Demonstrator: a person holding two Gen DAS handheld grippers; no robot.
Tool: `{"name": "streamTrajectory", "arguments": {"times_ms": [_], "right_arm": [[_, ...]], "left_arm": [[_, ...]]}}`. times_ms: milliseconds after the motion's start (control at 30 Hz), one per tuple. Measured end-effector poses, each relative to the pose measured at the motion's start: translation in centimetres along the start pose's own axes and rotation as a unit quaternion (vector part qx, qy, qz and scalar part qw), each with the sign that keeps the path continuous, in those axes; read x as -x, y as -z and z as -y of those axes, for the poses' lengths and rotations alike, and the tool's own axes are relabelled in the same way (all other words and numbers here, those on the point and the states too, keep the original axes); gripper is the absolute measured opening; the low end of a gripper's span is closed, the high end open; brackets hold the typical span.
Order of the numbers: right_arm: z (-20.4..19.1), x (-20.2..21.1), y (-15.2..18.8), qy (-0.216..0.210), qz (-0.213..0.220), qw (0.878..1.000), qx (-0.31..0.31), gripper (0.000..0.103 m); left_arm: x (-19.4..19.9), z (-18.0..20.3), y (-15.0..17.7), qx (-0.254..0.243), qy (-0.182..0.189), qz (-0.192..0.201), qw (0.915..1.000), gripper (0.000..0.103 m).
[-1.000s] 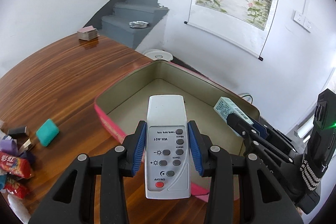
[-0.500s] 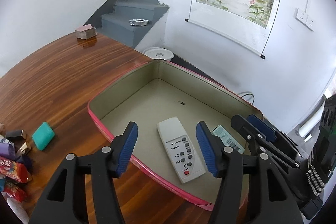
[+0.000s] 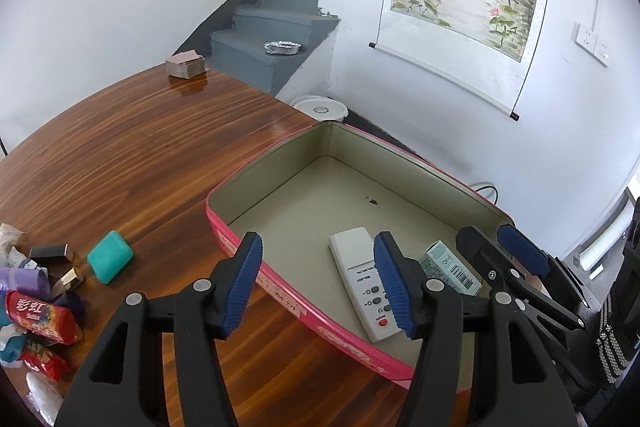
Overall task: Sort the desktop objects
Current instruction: 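Move both tools back over the pile of items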
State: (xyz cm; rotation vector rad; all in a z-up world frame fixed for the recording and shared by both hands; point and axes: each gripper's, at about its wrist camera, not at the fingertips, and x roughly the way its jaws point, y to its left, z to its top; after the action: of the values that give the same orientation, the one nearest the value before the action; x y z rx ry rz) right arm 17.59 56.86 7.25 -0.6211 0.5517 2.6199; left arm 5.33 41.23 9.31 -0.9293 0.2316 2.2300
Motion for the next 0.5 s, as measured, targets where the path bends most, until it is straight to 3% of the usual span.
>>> {"name": "streamTrajectory", "arguments": {"times_ms": [400, 467, 500], "right_arm": [[-2.7, 1.0, 0.6, -0.017, 0.006, 1.0, 0.018, 0.079], [-3.6, 1.1, 0.9, -0.023, 0.005, 0.999, 0.024, 0.079], [-4.0, 1.1, 1.0, -0.026, 0.005, 0.999, 0.028, 0.079]], "left_arm": [[2.5, -2.9, 0.2, 0.029, -0.005, 0.014, 0.9995, 0.062], [3.3, -3.4, 0.2, 0.03, -0.008, 0.026, 0.9992, 0.068], [3.9, -3.8, 0.3, 0.03, -0.01, 0.036, 0.9988, 0.076]]}}
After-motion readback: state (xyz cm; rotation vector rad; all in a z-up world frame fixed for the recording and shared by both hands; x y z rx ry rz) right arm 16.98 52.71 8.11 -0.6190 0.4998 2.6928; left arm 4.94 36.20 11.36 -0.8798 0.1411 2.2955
